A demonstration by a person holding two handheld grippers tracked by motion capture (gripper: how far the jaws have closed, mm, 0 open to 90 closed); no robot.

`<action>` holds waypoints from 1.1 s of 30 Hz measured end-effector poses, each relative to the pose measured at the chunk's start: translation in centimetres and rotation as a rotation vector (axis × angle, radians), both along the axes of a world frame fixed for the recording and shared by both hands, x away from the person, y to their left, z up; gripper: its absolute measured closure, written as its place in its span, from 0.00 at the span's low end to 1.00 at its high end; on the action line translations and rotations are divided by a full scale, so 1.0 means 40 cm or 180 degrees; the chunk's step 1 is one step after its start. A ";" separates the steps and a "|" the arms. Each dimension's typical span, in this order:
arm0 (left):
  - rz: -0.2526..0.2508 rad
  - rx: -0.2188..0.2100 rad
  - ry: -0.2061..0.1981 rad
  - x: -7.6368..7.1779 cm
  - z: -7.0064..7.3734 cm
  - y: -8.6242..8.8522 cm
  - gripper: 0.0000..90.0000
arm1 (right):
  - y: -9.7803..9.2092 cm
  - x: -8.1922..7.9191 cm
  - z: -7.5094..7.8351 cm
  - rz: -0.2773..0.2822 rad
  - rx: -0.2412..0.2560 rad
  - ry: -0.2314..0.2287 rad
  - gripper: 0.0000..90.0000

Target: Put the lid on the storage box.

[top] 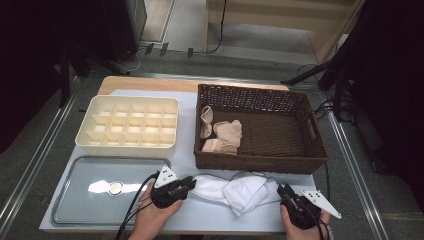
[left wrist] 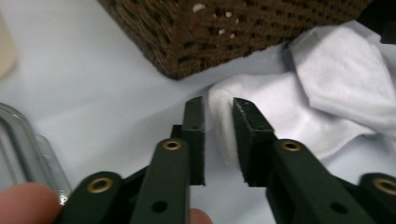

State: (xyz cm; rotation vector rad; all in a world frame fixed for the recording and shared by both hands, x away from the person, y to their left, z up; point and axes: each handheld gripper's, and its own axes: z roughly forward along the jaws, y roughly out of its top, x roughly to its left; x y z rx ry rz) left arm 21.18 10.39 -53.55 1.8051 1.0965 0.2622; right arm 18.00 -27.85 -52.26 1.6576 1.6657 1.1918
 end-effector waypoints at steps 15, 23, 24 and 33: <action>0.0072 -0.0090 -0.0066 -0.009 0.017 0.027 0.75 | 0.119 0.055 -0.005 -0.0026 0.0526 0.0248 0.62; 0.0099 -0.0119 -0.0102 -0.013 0.019 0.035 0.75 | 0.137 0.041 0.002 0.0200 0.0471 0.0013 0.93; 0.0102 -0.0119 -0.0109 -0.014 0.020 0.035 0.75 | 0.141 0.037 0.007 0.0244 0.0484 -0.0029 0.96; -0.0067 -0.0334 -0.0104 -0.031 0.035 0.025 0.71 | 0.246 -0.031 0.068 0.0810 0.0350 -0.0362 0.98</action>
